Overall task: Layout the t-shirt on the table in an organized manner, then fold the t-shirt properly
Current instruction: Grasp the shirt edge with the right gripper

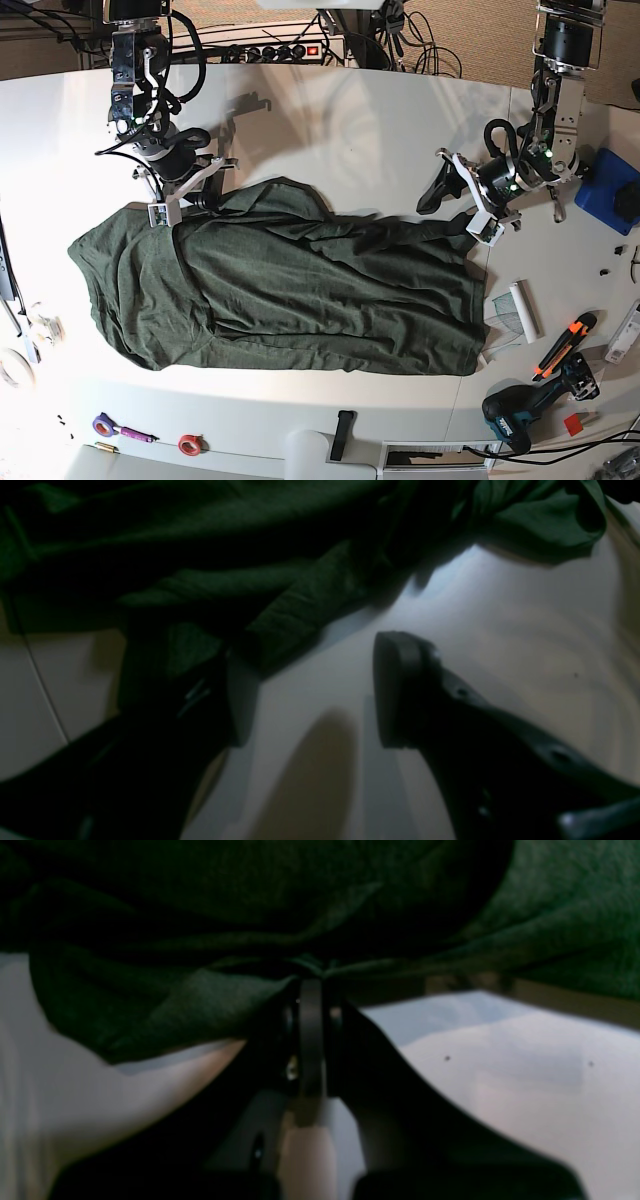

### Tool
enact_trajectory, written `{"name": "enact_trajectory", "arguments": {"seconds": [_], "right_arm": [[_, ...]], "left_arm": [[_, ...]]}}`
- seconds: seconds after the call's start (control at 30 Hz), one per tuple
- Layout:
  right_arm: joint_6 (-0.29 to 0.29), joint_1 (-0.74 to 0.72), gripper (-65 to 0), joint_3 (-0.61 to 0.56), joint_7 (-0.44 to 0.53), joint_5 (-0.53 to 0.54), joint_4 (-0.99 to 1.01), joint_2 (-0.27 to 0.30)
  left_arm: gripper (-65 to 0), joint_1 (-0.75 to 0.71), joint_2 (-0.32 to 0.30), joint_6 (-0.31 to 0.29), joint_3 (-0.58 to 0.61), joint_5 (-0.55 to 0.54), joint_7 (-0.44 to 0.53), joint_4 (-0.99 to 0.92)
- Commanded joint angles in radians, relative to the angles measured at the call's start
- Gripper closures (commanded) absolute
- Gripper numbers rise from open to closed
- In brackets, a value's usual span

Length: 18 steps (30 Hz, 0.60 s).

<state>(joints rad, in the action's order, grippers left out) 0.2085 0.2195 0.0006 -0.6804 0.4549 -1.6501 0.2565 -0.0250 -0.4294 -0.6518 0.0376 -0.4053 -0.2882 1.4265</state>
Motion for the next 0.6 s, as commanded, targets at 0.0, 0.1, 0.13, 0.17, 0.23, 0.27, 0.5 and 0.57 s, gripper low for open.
{"name": "enact_trajectory", "arguments": {"seconds": [0.0,0.1,0.13,0.17,0.23,0.27,0.5,0.57], "right_arm": [[0.005,0.011,0.0,-0.005,-0.071,-0.002,0.003,0.001],[0.005,0.011,-1.3,-0.005,-0.071,-0.002,0.003,0.002],[0.005,0.011,-3.7,-0.005,-0.070,-0.002,0.003,0.001],[0.005,0.010,-5.1,-0.005,-0.068,-0.002,0.003,0.001],[0.005,0.010,-4.9,-0.005,-0.058,-0.003,0.003,0.002],[0.006,0.010,-2.6,-0.005,-0.051,-0.003,0.003,0.002],[0.057,0.011,0.0,-0.005,-0.062,-0.003,-0.004,0.002],[0.057,0.013,0.0,-0.005,-0.091,-0.003,-0.031,0.006]], "left_arm": [[-34.5,0.013,-0.011,-0.003,-0.008,-0.018,0.026,0.016],[-34.5,0.013,-0.011,-0.003,-0.008,-0.018,0.026,0.016],[-34.5,0.013,-0.011,-0.003,-0.008,-0.018,0.026,0.016],[-34.5,0.013,-0.011,-0.003,-0.008,-0.018,0.026,0.016],[-34.5,0.013,-0.011,-0.003,-0.008,-0.018,0.026,0.016],[-34.5,0.013,-0.011,-0.003,-0.008,-0.018,0.026,0.016],[-34.5,0.013,-0.011,-0.003,-0.008,-0.018,0.026,0.016],[-34.5,0.013,-0.011,-0.003,-0.008,-0.018,0.026,0.016]]}}
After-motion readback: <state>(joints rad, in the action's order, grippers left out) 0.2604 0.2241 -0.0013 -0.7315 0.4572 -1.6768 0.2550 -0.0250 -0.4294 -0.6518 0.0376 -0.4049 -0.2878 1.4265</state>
